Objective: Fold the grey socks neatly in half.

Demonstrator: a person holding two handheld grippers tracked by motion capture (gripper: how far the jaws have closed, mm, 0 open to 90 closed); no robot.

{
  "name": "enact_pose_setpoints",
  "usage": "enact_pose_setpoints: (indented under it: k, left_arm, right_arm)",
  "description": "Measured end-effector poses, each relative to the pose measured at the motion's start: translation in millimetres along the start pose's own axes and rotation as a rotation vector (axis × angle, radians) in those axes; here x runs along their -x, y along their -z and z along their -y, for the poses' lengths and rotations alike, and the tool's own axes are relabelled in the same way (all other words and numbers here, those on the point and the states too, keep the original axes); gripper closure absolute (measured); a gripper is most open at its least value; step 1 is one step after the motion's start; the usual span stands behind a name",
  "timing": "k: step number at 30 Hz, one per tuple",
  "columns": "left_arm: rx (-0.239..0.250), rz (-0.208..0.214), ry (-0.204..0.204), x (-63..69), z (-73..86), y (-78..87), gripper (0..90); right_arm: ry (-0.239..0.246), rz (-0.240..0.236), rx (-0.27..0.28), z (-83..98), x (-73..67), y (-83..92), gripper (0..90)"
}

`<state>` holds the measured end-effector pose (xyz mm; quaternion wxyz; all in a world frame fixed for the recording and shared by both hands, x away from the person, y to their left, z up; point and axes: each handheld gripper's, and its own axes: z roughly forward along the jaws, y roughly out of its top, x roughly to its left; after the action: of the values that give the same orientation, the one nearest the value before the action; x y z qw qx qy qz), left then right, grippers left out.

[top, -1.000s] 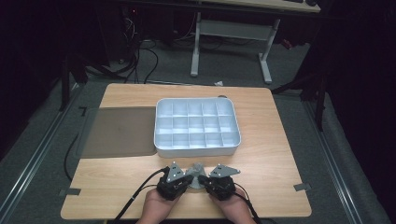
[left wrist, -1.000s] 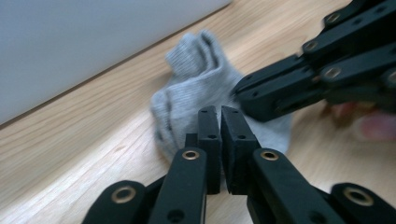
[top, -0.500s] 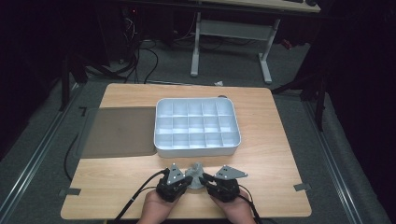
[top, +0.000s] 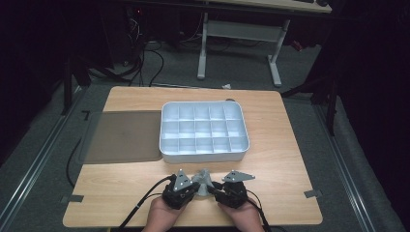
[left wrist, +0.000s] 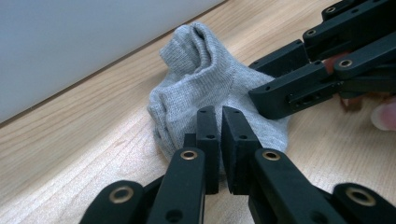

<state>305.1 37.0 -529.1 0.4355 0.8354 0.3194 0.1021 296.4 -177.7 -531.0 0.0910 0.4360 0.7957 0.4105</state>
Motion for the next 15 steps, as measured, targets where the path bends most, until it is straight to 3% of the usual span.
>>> enact_pose_setpoints:
  k: [8, 12, 15]
  left_arm:
    - [-0.007, -0.004, -0.003, 3.9, -3.5, 1.0, 82.1]
    - [0.022, 0.018, -0.017, 15.2, -9.5, 2.7, 78.4]
    - [0.000, -0.003, -0.024, 18.8, -9.9, -3.4, 78.4]
  right_arm:
    - [0.010, 0.012, 0.007, 0.6, -1.5, -0.1, 78.4]
    - [0.011, 0.016, 0.008, 0.7, -2.1, -0.3, 78.5]
    - [0.012, 0.017, 0.009, 0.8, -2.1, -0.4, 78.4]
